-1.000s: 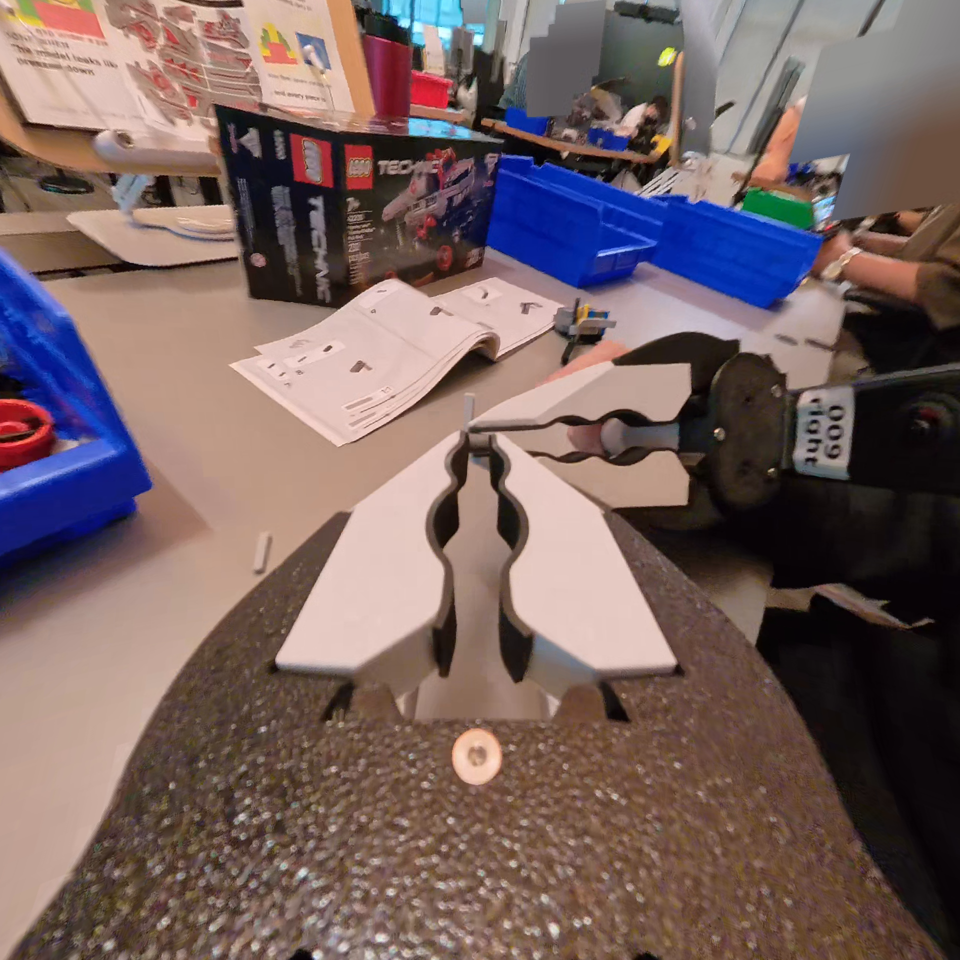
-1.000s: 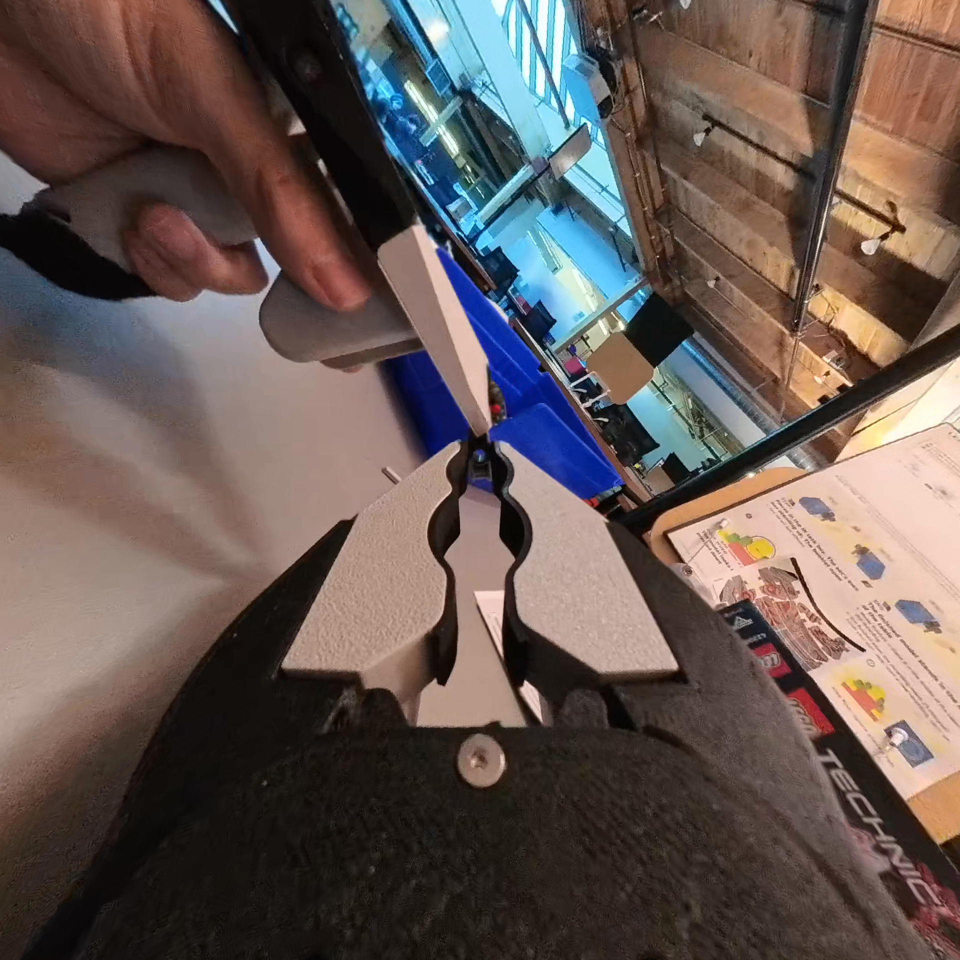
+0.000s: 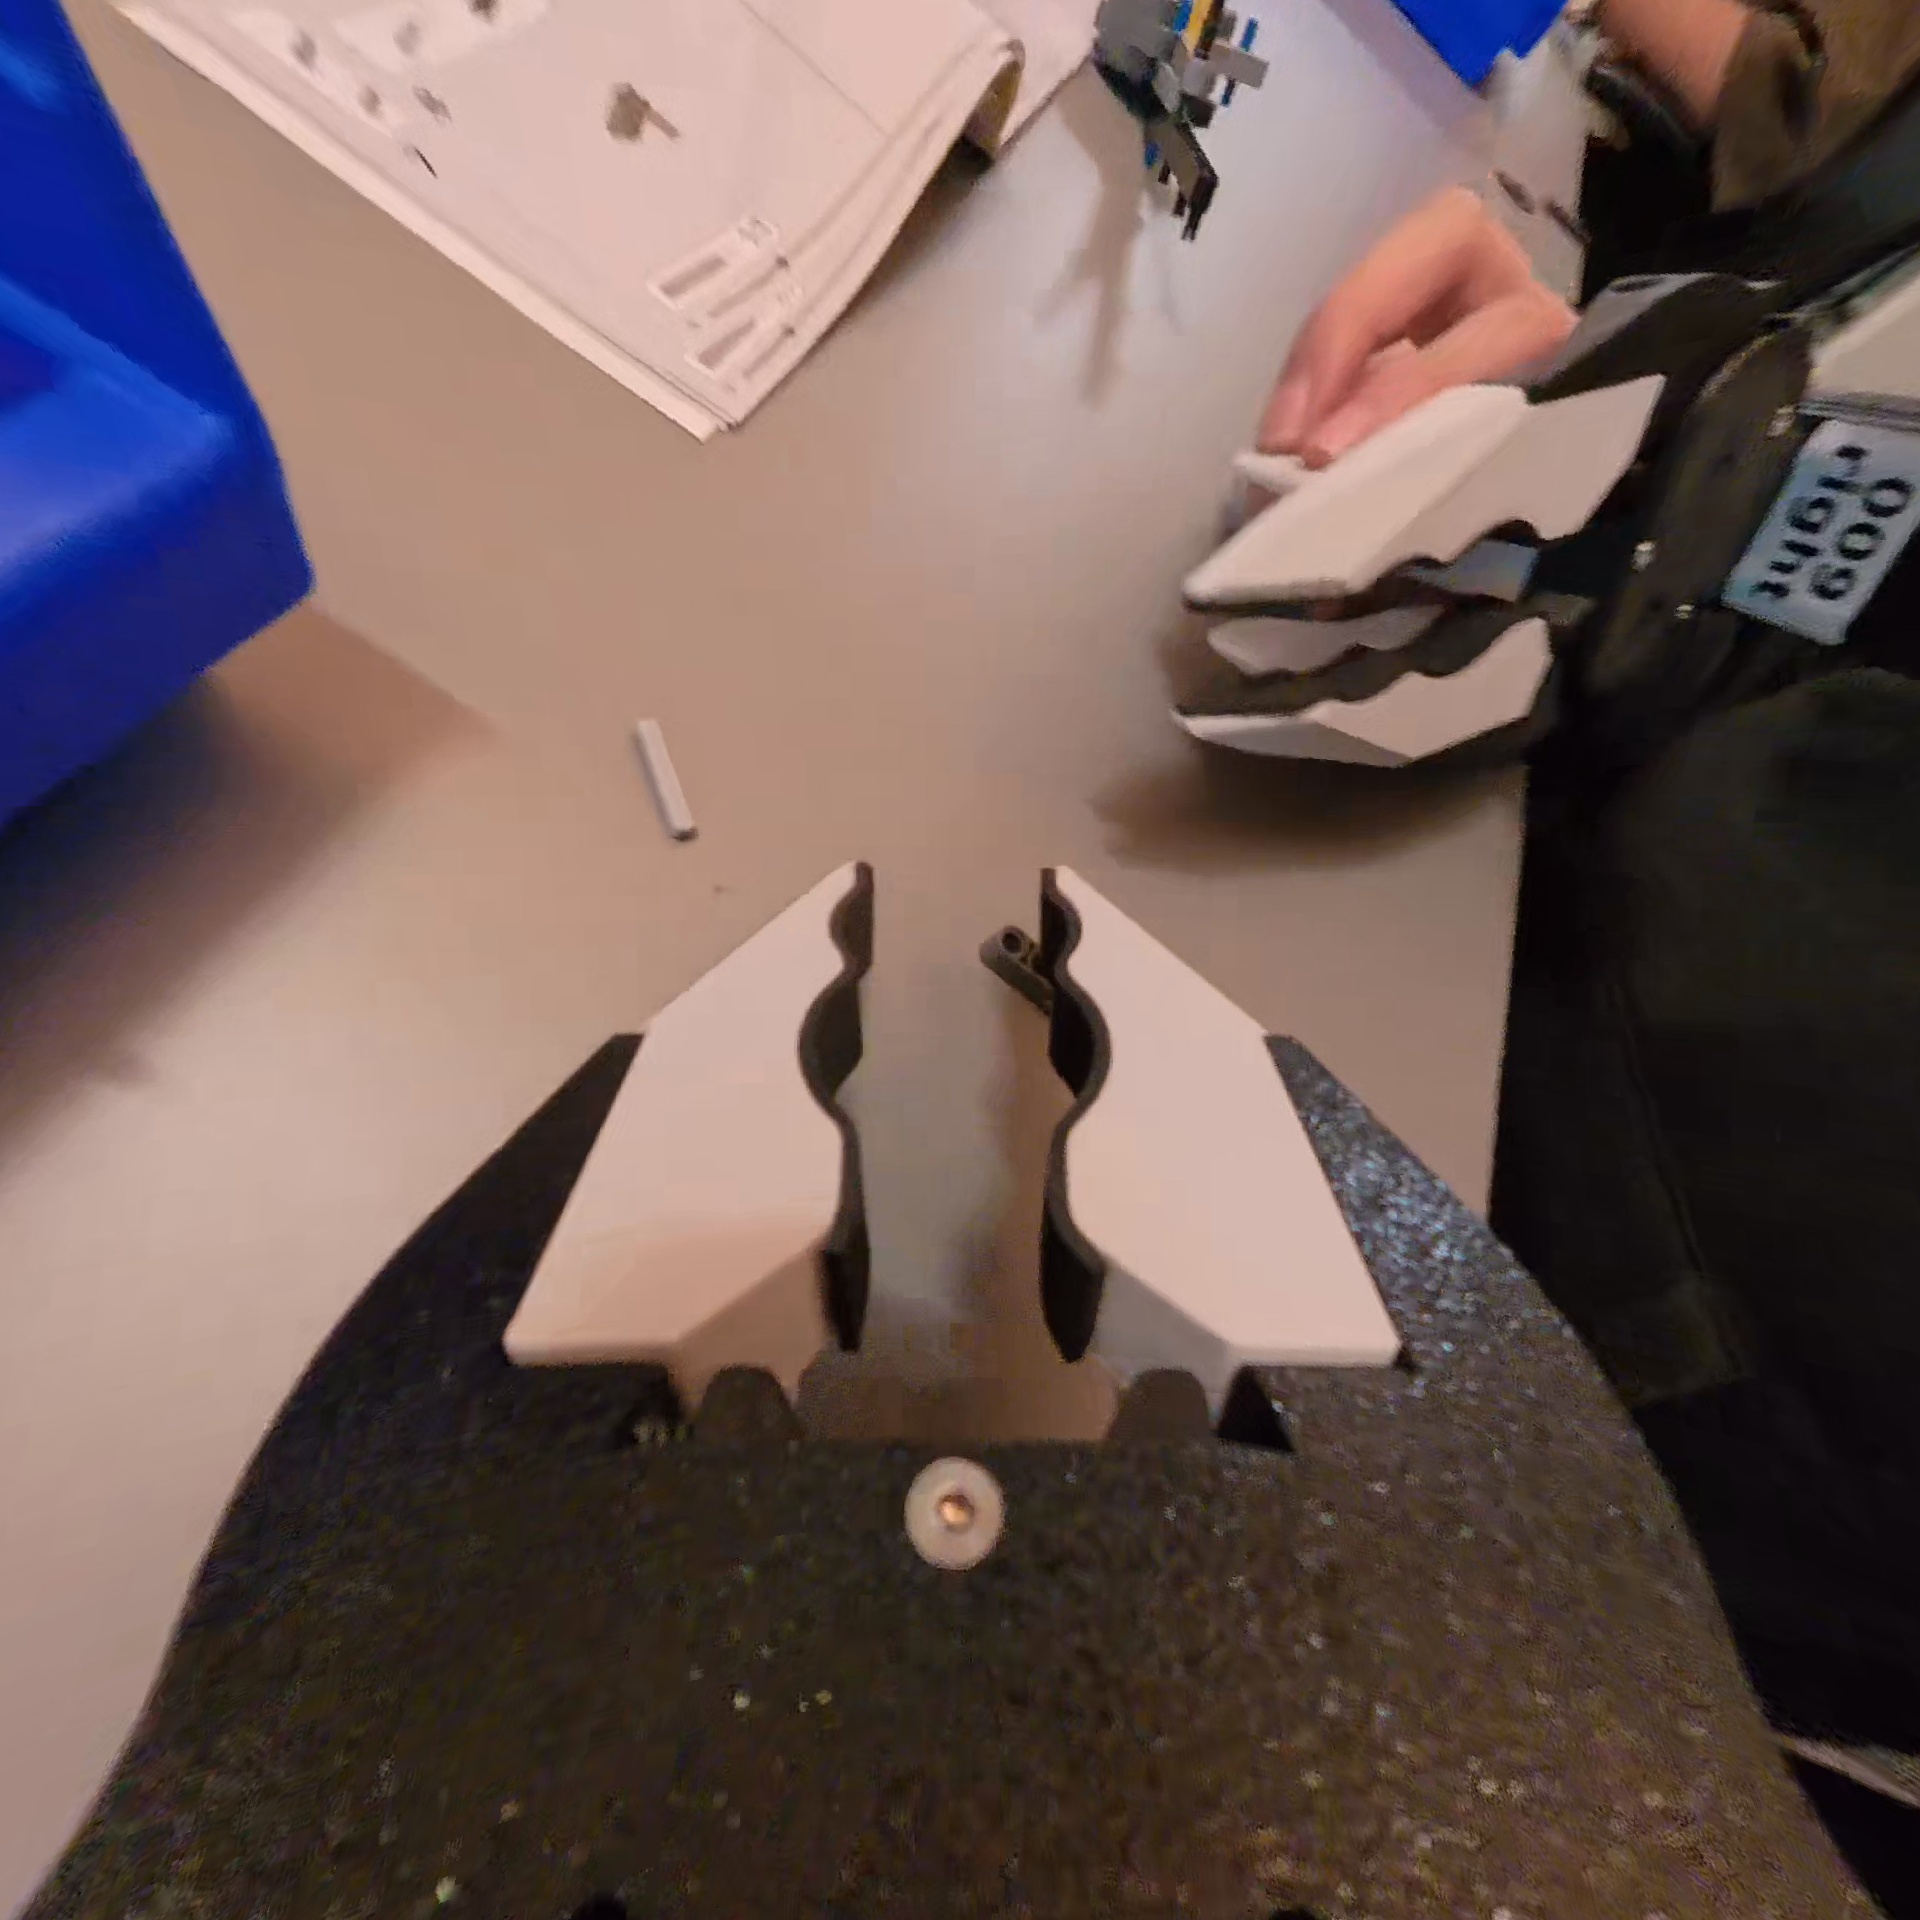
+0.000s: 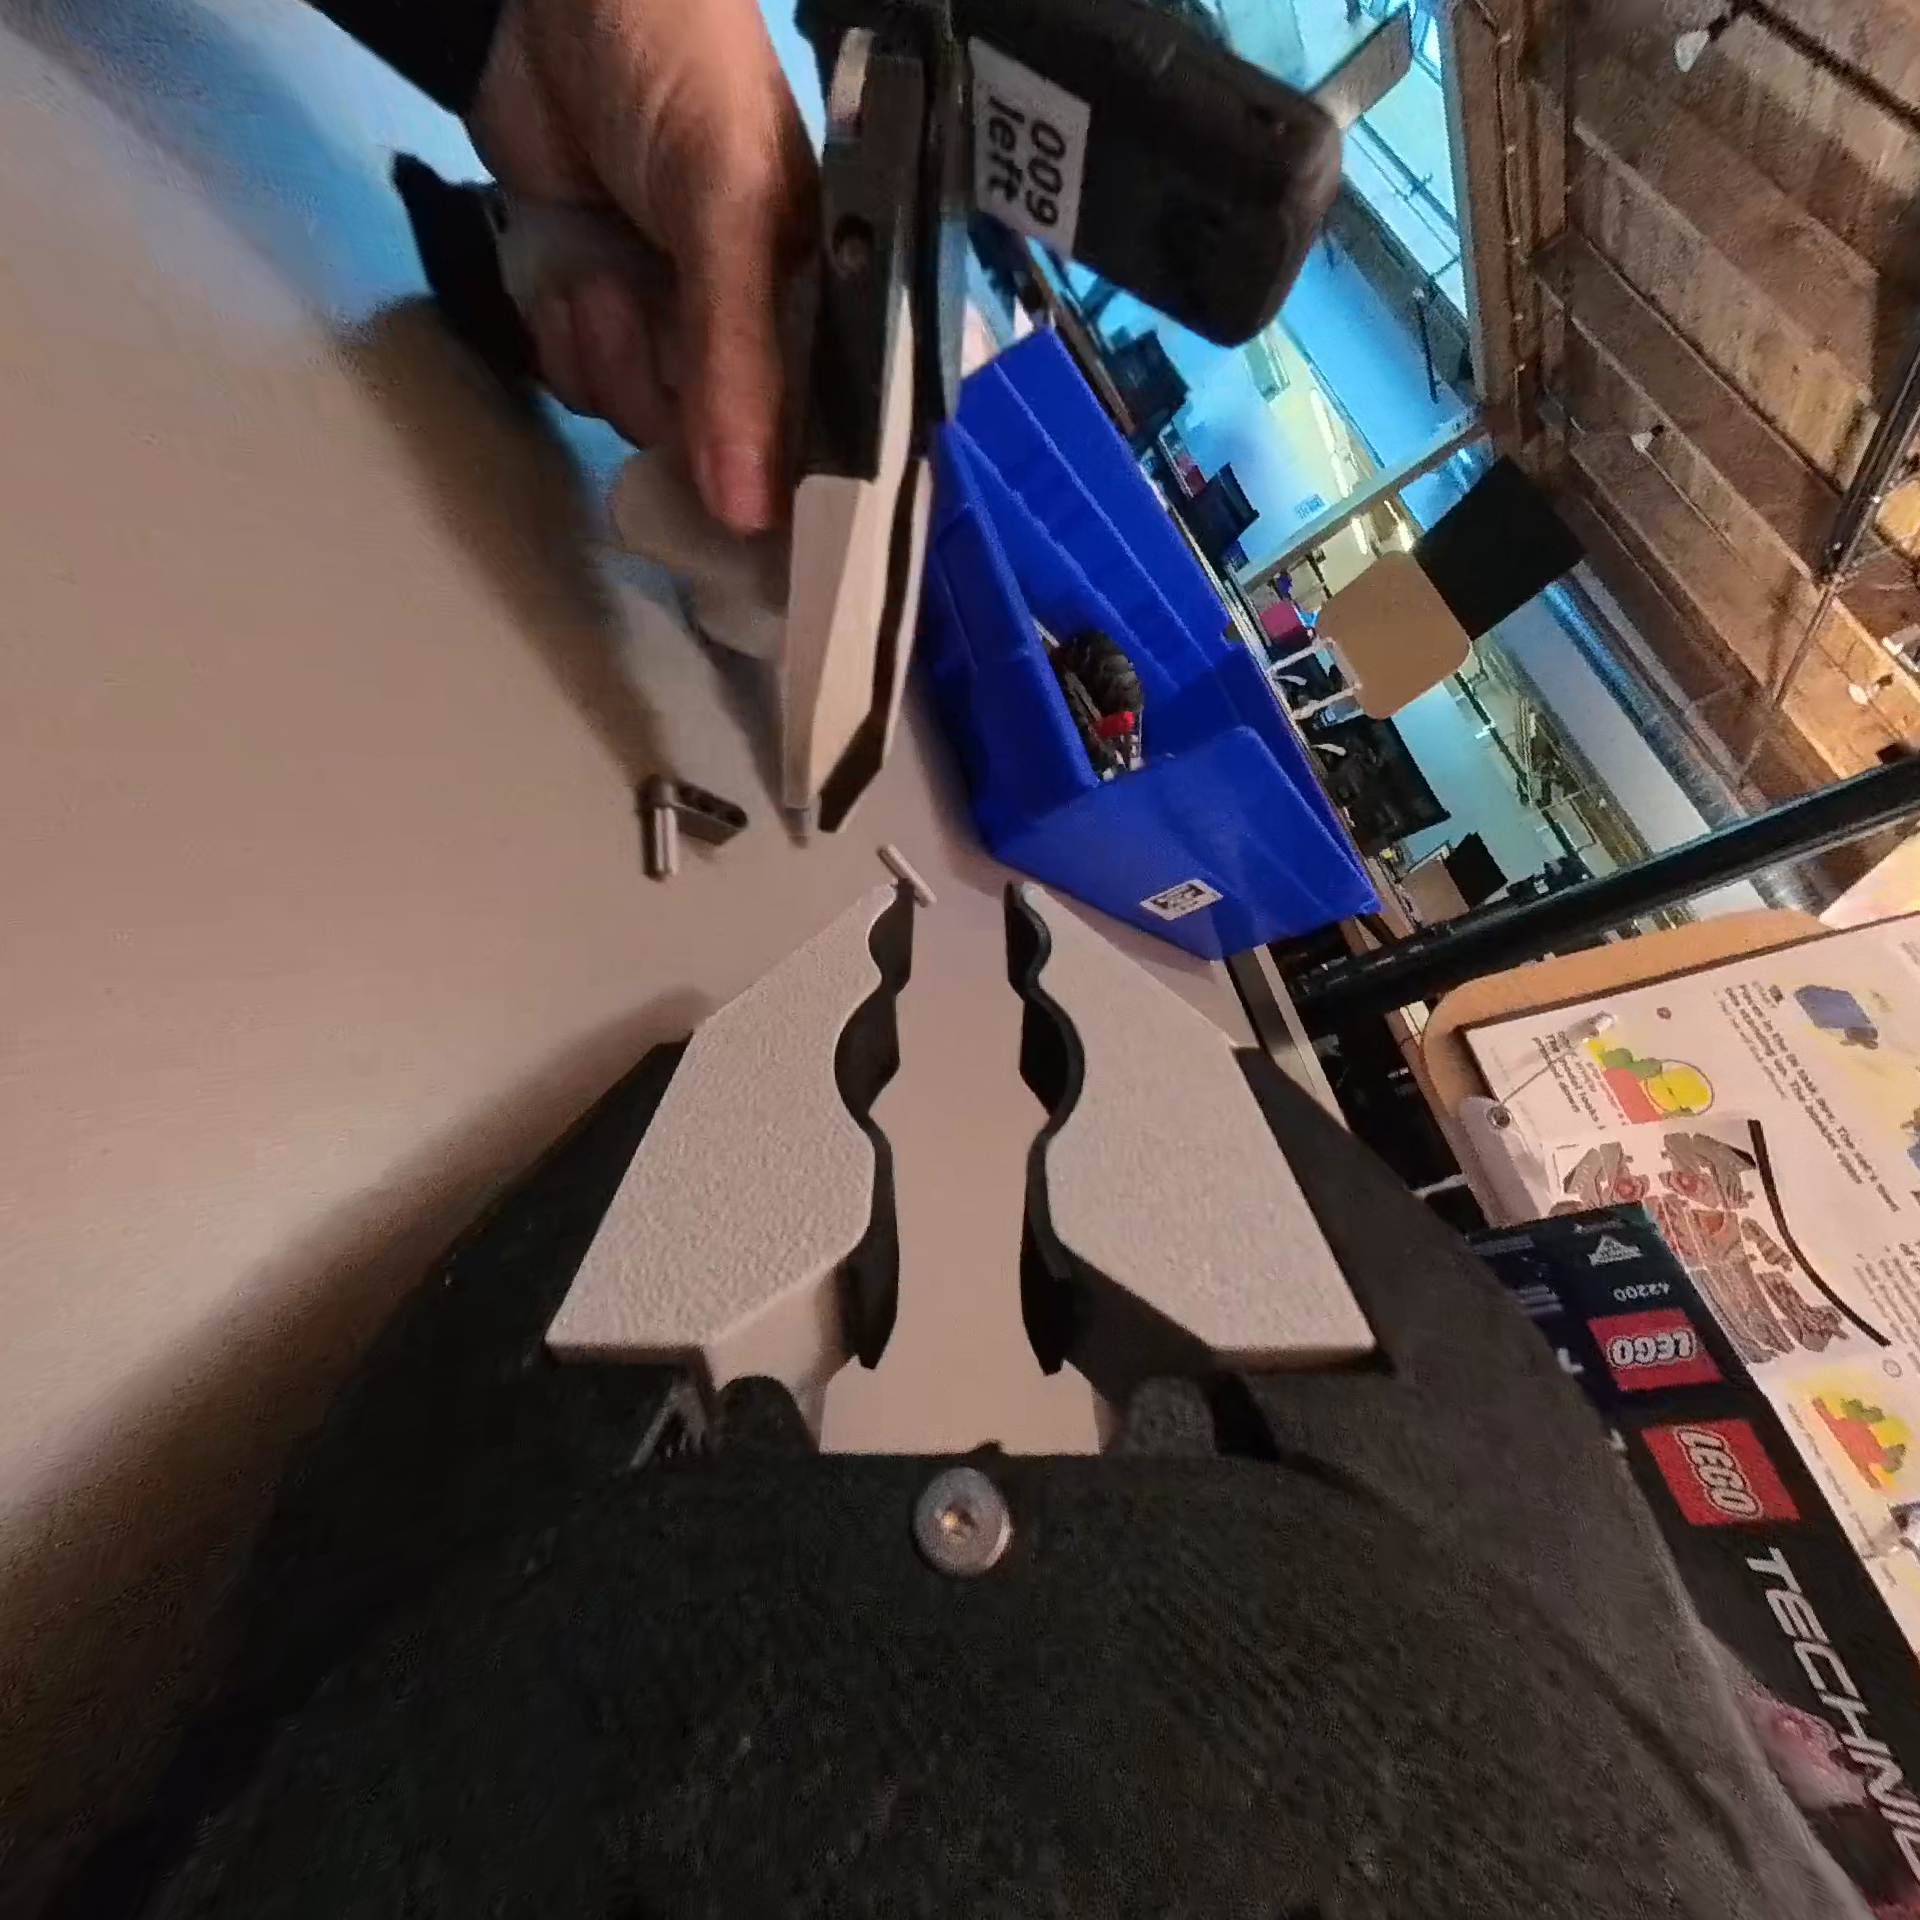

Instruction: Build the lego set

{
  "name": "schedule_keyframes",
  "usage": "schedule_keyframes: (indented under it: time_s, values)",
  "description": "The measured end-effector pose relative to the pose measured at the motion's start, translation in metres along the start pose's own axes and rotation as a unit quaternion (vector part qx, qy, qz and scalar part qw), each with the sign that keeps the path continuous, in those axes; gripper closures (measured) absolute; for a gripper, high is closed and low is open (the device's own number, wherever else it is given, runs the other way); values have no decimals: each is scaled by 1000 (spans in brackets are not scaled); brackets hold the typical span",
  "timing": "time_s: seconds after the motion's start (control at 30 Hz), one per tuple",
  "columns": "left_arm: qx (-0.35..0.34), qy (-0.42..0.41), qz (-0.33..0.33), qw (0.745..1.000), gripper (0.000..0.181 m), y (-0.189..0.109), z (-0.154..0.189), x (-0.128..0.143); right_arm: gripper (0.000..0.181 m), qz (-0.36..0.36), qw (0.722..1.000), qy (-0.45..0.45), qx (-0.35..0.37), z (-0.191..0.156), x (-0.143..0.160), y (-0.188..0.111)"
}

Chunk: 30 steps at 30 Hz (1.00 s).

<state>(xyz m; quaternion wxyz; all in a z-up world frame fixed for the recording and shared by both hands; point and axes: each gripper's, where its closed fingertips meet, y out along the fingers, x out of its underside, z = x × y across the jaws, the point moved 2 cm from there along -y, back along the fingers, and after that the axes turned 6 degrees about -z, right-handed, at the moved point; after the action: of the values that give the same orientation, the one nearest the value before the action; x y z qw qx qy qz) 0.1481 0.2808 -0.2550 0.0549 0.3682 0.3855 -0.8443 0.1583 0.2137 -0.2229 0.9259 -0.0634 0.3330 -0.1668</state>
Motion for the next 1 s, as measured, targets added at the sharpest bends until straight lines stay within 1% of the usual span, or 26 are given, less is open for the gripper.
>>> schedule_keyframes:
  time_s: [0.07, 0.13, 0.2, 0.23, 0.27, 0.3, 0.37, 0.43, 0.47, 0.5, 0.53, 0.57, 0.6, 0.63, 0.67, 0.7, 0.73, 0.77, 0.9, 0.93, 1.0]
  values:
    - [-46, 30, 26, 998, 149, -7, -2, -5, 167, 1, 1000, -7, 0, -4, -4, -3]
    - [-130, 45, 56, 989, 144, -18, -7, -19, 167, -26, 999, -20, 25, 0, 2, -9]
    - [-203, 87, 90, 971, 139, -25, 3, -44, 168, -65, 994, -13, 82, 16, 17, -23]
    - [-226, 121, 104, 961, 136, -20, 13, -60, 169, -69, 992, 3, 110, 26, 20, -34]
    - [-247, 158, 107, 950, 134, -10, 23, -76, 170, -73, 988, 18, 133, 36, 24, -47]
    - [-268, 196, 97, 938, 125, 5, 30, -91, 170, -83, 984, 28, 156, 45, 31, -61]
    - [-309, 265, 44, 912, 109, 47, 33, -115, 170, -122, 974, 46, 187, 55, 55, -89]
    - [-359, 326, -23, 874, 99, 88, 17, -133, 170, -159, 963, 60, 210, 61, 79, -116]
    - [-372, 350, -55, 858, 98, 106, 6, -139, 170, -176, 956, 63, 224, 65, 91, -128]
    - [-370, 364, -85, 851, 96, 123, -3, -143, 170, -192, 951, 64, 235, 67, 102, -140]
    - [-363, 364, -102, 852, 112, 137, -12, -147, 170, -205, 946, 66, 243, 69, 113, -149]
    - [-352, 355, -111, 859, 131, 148, -18, -152, 170, -211, 943, 68, 247, 70, 120, -155]
    - [-334, 350, -117, 868, 144, 157, -21, -155, 170, -212, 941, 73, 252, 73, 124, -160]
    - [-321, 347, -122, 873, 152, 163, -24, -159, 170, -207, 940, 80, 260, 76, 125, -163]
    - [-320, 344, -127, 873, 167, 164, -28, -165, 170, -205, 940, 87, 259, 76, 126, -163]
    - [-327, 346, -123, 871, 176, 160, -31, -175, 170, -211, 940, 86, 253, 75, 127, -161]
    - [-325, 353, -113, 870, 181, 154, -29, -186, 169, -217, 942, 76, 244, 73, 128, -157]
    - [-311, 358, -104, 874, 181, 149, -23, -199, 169, -219, 945, 64, 235, 70, 128, -154]
    - [-237, 333, -84, 909, 181, 125, 6, -256, 170, -225, 950, 18, 217, 64, 125, -143]
    - [-224, 332, -87, 912, 181, 122, 11, -269, 170, -230, 949, 13, 216, 63, 126, -142]
    - [-225, 346, -102, 905, 181, 118, 14, -288, 170, -231, 949, 16, 213, 63, 127, -142]
